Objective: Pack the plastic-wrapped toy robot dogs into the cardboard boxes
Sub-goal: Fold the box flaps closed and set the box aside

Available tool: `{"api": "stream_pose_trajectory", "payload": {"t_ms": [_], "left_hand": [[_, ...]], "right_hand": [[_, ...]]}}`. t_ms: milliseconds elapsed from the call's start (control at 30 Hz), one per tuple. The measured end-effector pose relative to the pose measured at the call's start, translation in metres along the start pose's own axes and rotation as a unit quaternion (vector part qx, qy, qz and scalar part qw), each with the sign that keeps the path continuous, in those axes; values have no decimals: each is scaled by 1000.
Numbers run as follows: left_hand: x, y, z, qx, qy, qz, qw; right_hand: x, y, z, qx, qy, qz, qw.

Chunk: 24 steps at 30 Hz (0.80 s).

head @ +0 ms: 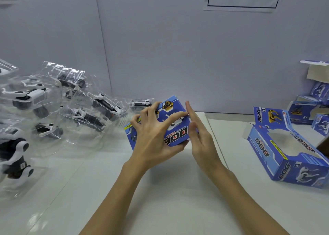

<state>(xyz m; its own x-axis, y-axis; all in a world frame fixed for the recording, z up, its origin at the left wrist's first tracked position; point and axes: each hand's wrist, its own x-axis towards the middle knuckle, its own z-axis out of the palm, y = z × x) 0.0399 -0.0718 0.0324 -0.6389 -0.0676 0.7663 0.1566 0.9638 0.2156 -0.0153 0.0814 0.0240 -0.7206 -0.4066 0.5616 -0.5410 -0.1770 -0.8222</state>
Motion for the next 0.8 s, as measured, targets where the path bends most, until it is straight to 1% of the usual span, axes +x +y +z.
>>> {"api": "stream_pose_trajectory", "payload": {"t_ms": [133,267,333,433,467,533,567,600,633,667,700,733,800], "left_hand": [[0,0,-2,-7,3,4,1000],[0,3,-2,-45,24,-14,999],[0,3,-1,-63,32,-18,997],[1,4,1,-77,19,-20,997],[1,2,1,-73,8,-16,997],[-1,-7,2,-38,-29,-9,999],[-2,-14,2,-24,-57,-16,998],[-3,-20,2,-35,-93,-33,995],[-3,-25,2,-81,-120,-58,988],[-2,-29,2,-153,-126,-89,976],[-1,-31,4,-225,-104,-126,961],[0,-33,4,-276,-69,-166,944],[4,-37,3,-315,-5,-228,921]], "right_hand": [[-2,-1,3,-35,-4,-13,999],[-1,-2,2,-4,-9,1,1000],[0,-1,2,20,3,21,1000],[1,3,3,21,27,29,999],[2,5,3,22,45,26,998],[4,7,-2,13,116,37,992],[7,9,-7,-2,158,60,986],[11,11,-15,-18,190,96,977],[15,12,-24,-30,200,139,969],[18,13,-33,-43,189,176,965],[19,13,-41,-63,160,199,965],[20,13,-48,-91,128,206,966],[19,13,-54,-137,94,189,968]]}}
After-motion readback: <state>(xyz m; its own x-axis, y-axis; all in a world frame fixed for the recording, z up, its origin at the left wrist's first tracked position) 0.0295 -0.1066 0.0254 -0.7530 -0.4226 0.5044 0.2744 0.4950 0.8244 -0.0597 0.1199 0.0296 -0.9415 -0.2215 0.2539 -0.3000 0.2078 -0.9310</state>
